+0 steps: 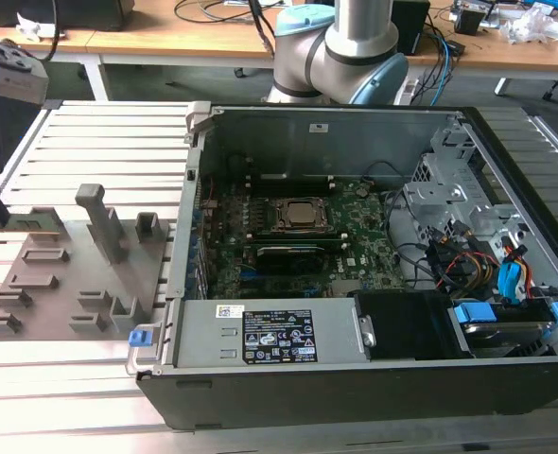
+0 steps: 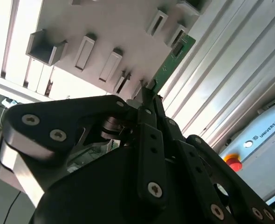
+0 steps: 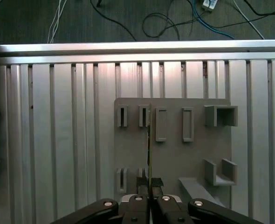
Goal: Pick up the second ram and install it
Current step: 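Pick up the second ram and move it above second insertion slot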
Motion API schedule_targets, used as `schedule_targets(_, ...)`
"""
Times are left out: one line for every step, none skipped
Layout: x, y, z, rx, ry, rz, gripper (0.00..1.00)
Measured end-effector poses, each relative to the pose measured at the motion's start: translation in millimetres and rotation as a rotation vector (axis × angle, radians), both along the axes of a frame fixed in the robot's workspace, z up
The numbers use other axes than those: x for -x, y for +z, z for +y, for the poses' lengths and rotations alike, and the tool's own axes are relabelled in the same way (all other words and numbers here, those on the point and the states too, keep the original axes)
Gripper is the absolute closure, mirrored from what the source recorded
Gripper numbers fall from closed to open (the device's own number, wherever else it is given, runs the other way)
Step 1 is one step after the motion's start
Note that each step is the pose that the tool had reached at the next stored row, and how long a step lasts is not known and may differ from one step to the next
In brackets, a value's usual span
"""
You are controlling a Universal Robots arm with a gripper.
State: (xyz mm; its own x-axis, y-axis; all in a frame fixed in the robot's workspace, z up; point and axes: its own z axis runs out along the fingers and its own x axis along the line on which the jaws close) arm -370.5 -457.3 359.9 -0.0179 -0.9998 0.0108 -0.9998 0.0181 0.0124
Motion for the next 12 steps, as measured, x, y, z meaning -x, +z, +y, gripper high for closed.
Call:
schedule_targets(0.0, 5.5, 0.0, 0.0001, 0.000, 0.0001, 0.86)
schedule_targets(0.0, 12.9, 0.0, 0.0000, 0.000, 0.0000, 0.86)
schedule_targets(-0.1, 22.4, 0.0, 0.0000, 0.000, 0.0000, 0.86)
schedule_targets(0.0, 34.6, 0.1, -0.0006, 0.000, 0.0001, 0.86)
schedule_targets(0.1, 36.9, 0.2, -0.0024, 0.000, 0.0001, 0.86)
schedule_targets(0.1, 38.4, 0.1, -0.0098, 0.000, -0.0001, 0.86)
schedule_targets(0.0, 39.8, 0.1, -0.0266, 0.000, 0.0000, 0.86)
schedule_targets(0.0, 43.6, 0.2, -0.0351, 0.000, 0.0001, 0.86)
schedule_targets(0.1, 50.1, 0.2, -0.0355, 0.000, 0.0000, 0.86)
schedule_targets(0.1, 53.2, 0.2, -0.0355, 0.000, 0.0001, 0.86)
schedule_targets(0.0, 58.7, 0.2, -0.0355, 0.000, 0.0001, 0.86)
schedule_targets(0.0, 61.9, 0.2, -0.0355, 0.000, 0.0001, 0.86)
